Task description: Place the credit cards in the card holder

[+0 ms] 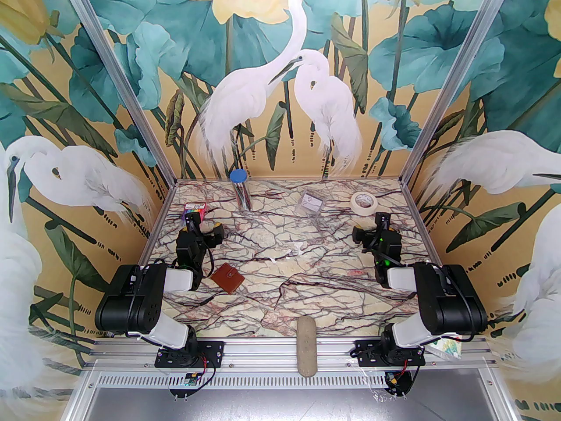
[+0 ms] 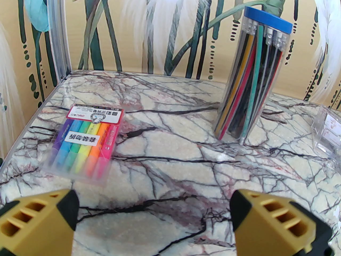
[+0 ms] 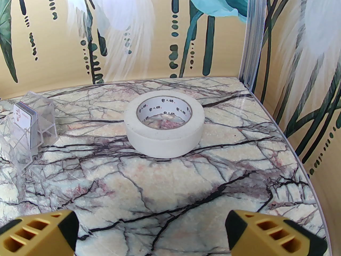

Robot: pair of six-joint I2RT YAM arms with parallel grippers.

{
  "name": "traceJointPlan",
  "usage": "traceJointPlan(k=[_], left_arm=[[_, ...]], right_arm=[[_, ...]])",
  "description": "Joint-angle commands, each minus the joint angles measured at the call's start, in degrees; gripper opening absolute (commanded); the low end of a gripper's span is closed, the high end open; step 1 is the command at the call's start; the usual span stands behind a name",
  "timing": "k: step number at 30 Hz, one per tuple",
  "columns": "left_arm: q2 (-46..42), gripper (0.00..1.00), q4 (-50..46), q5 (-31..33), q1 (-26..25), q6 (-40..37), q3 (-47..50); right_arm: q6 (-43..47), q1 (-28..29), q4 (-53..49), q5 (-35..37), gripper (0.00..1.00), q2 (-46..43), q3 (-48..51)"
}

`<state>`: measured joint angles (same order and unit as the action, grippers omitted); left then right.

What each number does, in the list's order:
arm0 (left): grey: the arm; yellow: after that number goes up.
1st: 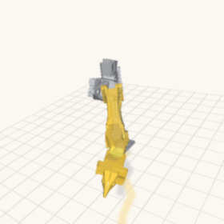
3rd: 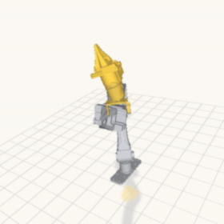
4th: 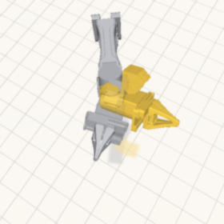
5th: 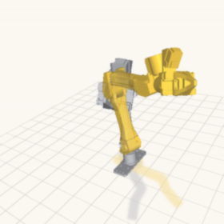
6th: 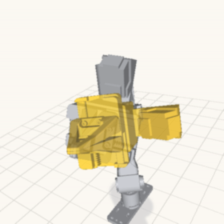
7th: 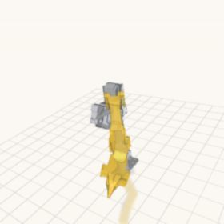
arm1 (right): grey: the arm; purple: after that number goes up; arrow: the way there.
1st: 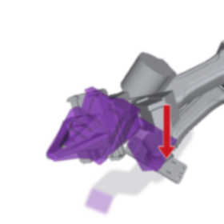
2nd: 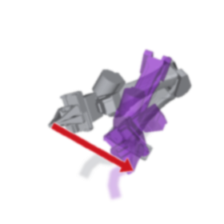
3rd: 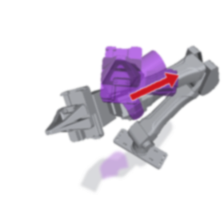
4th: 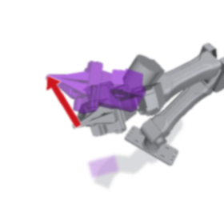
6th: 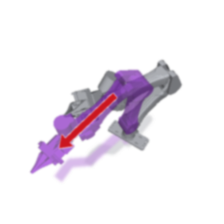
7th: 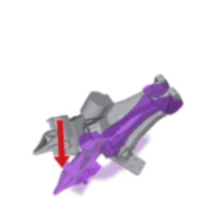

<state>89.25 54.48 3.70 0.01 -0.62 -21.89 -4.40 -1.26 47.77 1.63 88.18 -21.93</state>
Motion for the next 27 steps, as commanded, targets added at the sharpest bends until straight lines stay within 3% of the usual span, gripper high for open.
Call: traceJointPlan(k=[1, 24, 27], left_arm=[[-0.1, 0.99, -0.29, 0.21, 0.43, 0.76, 0.27], [-0.13, 0.99, -0.32, 0.33, 0.43, 0.79, 0.18], [-0.3, 0.99, 1.53, 5.22, 0.05, 1.71, 1.21]], right_arm=[[0.51, -0.23, -0.4, -0.31, 0.99, -0.05, -1.28], [0.49, -0.24, -0.44, -0.32, 0.99, -0.12, -1.24], [0.52, -0.24, -0.4, -0.31, 0.99, -0.12, -1.28]])
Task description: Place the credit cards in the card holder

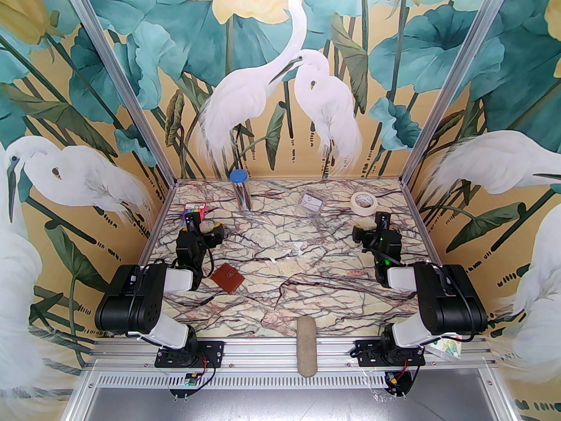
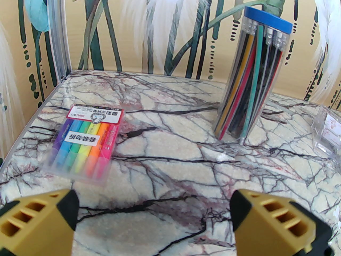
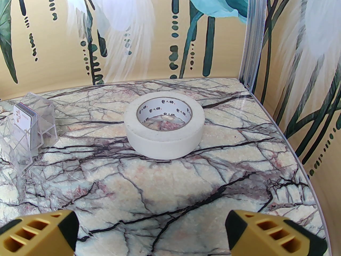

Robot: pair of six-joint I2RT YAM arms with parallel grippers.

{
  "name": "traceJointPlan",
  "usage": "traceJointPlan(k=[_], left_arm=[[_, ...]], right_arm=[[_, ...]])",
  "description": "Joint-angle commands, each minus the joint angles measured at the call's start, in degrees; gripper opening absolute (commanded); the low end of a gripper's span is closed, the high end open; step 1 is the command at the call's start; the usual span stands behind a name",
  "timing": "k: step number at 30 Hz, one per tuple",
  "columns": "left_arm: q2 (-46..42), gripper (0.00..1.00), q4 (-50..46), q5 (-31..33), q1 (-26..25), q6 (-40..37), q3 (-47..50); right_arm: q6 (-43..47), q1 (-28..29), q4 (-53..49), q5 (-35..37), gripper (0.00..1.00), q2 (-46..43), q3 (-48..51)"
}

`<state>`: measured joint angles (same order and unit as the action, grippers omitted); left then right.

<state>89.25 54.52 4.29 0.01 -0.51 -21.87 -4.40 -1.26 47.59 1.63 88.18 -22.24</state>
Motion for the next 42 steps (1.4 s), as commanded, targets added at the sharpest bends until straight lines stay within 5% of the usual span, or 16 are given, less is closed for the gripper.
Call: traceJointPlan(k=[1, 4, 7, 10, 14, 19, 22, 25, 31, 42], left_arm=[[-0.73, 0.99, 2.35, 7.38, -0.08, 2.21, 1.74], [-3.93, 0.99, 2.88, 6.4, -1.38, 0.12, 3.19], [-13.86, 0.99, -11.27, 16.79, -5.35, -1.09, -0.43], [-22.54, 1.0, -19.94, 21.12, -5.37, 8.87, -2.0], [-30.49, 0.99, -34.22, 14.62, -5.2, 18.93, -3.43], [-42.19, 0.99, -49.55, 2.89, -5.11, 23.45, -4.84], [-48.86, 0.99, -57.16, -2.17, -5.11, 26.97, -5.24], [-53.43, 0.99, -63.94, -7.19, -5.11, 30.38, -5.3], [-55.48, 0.98, -74.61, -14.2, -5.1, 35.76, -5.39], [-52.29, 0.94, -87.0, -12.43, -5.02, 42.24, -7.92]], right_arm=[[0.52, -0.24, -0.24, -0.29, 0.99, -0.12, -1.01], [0.43, -0.33, -0.14, -0.29, 0.99, -0.18, -0.85], [-0.52, 0.02, -4.52, 3.46, 0.99, -3.79, -2.11], [-0.39, 0.11, -16.75, 3.38, 0.99, -11.45, -5.67], [-3.32, 0.61, -30.93, 2.67, 0.99, -22.93, -8.89], [-12.87, 0.73, -32.58, -2.78, 0.99, -37.55, -4.72], [-23.84, 0.56, -39.32, 3.3, 0.99, -43.37, -5.45], [-22.27, 0.11, -44.87, -3.4, 0.99, -46.34, -8.19], [-24.59, 3.72, -59.62, -13.87, 0.93, -41.73, -17.41], [-28.03, 34.03, -71.66, -10.57, 0.76, -15.79, -31.4]])
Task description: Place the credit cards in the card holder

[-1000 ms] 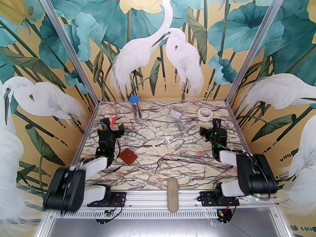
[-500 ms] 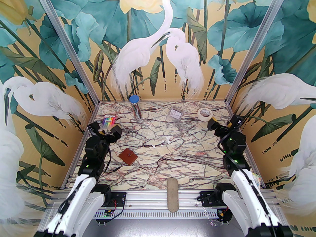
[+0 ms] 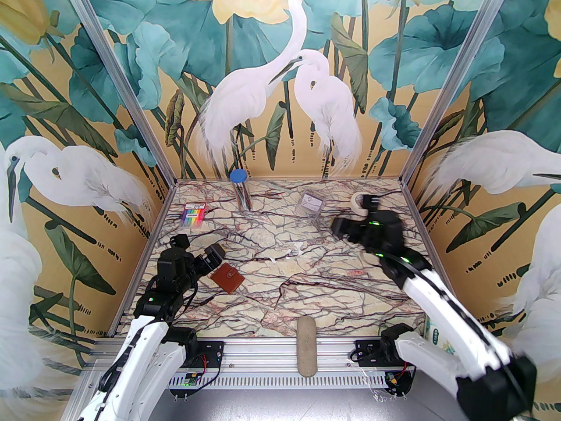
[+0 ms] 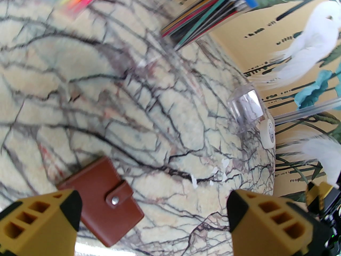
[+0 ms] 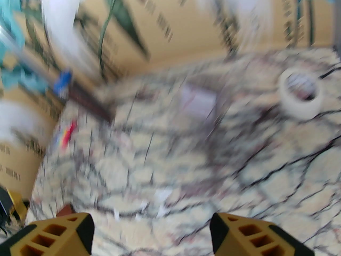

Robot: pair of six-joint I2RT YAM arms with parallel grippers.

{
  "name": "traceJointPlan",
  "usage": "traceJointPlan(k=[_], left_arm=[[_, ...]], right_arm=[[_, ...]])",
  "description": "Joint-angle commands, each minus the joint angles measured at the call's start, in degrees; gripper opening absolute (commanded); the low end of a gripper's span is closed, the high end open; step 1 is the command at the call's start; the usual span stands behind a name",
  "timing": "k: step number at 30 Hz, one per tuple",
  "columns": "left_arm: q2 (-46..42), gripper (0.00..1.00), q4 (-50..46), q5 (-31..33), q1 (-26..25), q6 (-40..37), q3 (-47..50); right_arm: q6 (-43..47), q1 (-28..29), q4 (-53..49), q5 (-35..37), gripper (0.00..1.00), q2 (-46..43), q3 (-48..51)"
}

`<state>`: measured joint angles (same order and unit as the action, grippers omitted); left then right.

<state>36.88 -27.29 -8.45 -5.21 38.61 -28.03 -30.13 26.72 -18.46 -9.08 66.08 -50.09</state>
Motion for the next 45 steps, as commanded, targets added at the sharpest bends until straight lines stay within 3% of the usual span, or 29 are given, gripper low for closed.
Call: traceJointPlan(k=[1, 4, 9, 17, 26, 45], left_arm=[[-0.12, 0.94, -6.34, 1.36, 0.19, 3.8, -1.68], [-0.17, 0.94, -9.12, 3.01, 0.28, 5.69, -1.12], [1.12, 0.92, -7.01, 0.49, 0.35, 8.82, 2.46], [3.92, 0.79, 0.51, -1.86, 0.38, 8.32, 7.94], [6.42, 0.5, 3.63, -4.82, 0.47, 7.61, 9.73], [13.71, 0.44, 6.5, -5.96, 0.47, 7.34, 10.52]], right_arm=[[-2.38, 8.63, -6.04, 0.44, 0.76, 9.21, -5.25], [-2.68, 15.08, -6.4, 0.48, 0.75, 18.61, -10.73], [-3.98, 21.44, -5.74, -6.72, 0.7, 35.98, -22.75], [-6.23, 24.68, -6.68, -14.11, 0.57, 56.23, -40.48], [-8.53, 25.88, -4.97, -19.28, 0.48, 63.06, -45.26], [-9.07, 27.75, -6.46, -22.64, 0.39, 67.85, -47.99]])
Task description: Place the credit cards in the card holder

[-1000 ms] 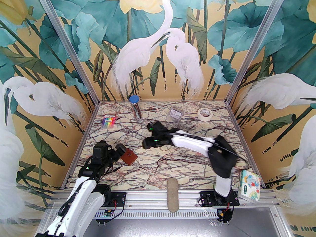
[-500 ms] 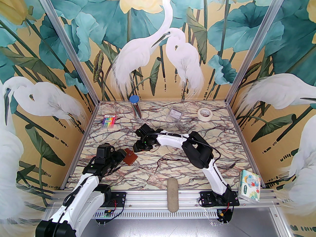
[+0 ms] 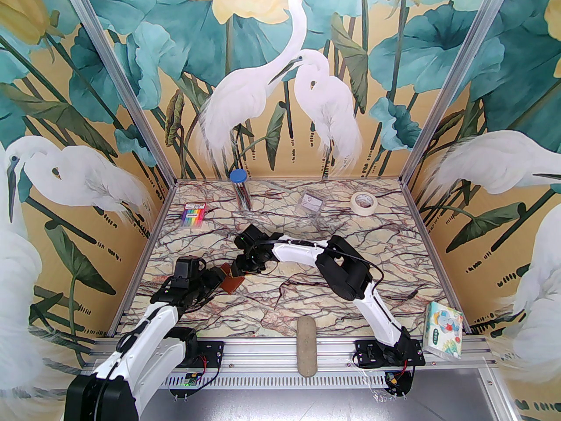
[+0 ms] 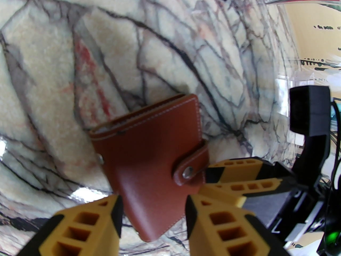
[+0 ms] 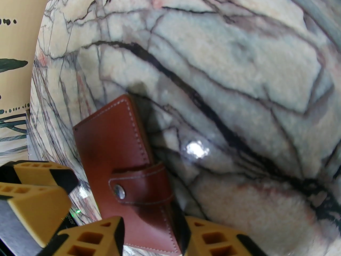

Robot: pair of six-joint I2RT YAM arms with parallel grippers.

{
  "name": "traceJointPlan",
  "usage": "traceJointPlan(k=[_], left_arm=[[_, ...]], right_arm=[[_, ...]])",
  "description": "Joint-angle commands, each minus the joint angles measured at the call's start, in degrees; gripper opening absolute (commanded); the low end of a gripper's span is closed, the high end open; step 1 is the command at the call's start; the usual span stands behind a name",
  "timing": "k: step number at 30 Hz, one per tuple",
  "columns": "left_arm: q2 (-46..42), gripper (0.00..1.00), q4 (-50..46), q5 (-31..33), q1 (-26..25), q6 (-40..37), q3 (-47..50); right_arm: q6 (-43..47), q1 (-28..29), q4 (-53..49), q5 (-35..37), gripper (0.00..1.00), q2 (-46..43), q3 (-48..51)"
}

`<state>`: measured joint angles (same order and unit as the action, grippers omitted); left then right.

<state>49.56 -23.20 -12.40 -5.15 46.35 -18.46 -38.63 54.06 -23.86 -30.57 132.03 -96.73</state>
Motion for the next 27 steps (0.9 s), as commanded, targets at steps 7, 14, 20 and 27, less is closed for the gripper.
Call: traceJointPlan(k=[7, 14, 20, 27], left_arm=[[3.55, 0.4, 5.32, -3.38, 0.36, -0.38, 1.23], [5.99, 0.37, 8.91, -7.01, 0.38, -0.64, 1.63], [4.61, 0.39, 12.92, -11.29, 0.31, -0.5, 2.25], [3.25, 0.43, 11.04, -12.07, 0.31, -1.85, 0.41]], right_arm=[[-0.48, 0.76, -1.19, -1.66, 0.25, 2.01, -1.51], [-0.61, 1.31, -0.67, -1.95, 0.01, 0.57, -0.87], [-1.44, 0.82, 2.05, 1.41, 0.0, -4.23, 4.82], [-2.8, -2.21, 7.23, 4.7, 0.0, -12.53, 18.07]])
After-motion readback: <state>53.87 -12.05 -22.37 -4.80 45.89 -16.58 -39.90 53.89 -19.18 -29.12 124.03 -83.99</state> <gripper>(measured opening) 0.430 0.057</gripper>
